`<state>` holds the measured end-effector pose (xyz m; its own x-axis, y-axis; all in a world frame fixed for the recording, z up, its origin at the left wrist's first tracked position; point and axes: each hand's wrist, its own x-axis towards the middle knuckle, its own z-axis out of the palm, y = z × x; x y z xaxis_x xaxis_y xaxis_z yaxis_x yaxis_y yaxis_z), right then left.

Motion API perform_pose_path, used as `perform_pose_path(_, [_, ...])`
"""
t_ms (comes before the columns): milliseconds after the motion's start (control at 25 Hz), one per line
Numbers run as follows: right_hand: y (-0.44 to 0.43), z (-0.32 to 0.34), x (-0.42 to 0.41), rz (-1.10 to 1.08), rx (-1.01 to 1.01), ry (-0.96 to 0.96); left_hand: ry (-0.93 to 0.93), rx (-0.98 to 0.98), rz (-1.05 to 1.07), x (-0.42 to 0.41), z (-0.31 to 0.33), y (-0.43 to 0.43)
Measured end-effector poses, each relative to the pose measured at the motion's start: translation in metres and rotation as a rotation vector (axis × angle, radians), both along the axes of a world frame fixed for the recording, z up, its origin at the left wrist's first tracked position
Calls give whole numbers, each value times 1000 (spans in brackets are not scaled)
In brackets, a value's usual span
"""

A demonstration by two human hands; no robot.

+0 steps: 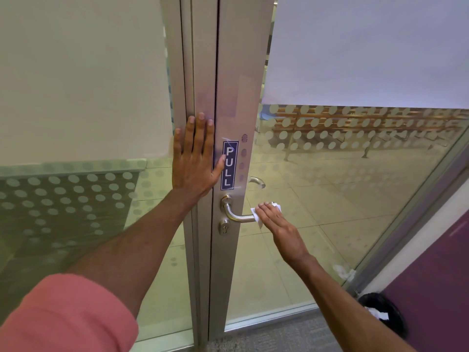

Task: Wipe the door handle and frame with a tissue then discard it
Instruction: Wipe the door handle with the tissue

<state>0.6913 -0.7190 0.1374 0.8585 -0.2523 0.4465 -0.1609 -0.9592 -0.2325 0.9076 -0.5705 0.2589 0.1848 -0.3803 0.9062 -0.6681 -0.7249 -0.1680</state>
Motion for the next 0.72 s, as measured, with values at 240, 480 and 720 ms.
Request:
perform_pose_path(240, [-23, 1, -1, 21, 42, 74, 6, 3, 14, 0, 0, 0])
perform_pose_path(480, [-44, 19, -2, 98, 140, 124, 31, 13, 6, -4, 1, 1])
perform_pose_path(720, [3, 31, 2, -1, -84, 74, 103, 33, -3, -15, 5, 4])
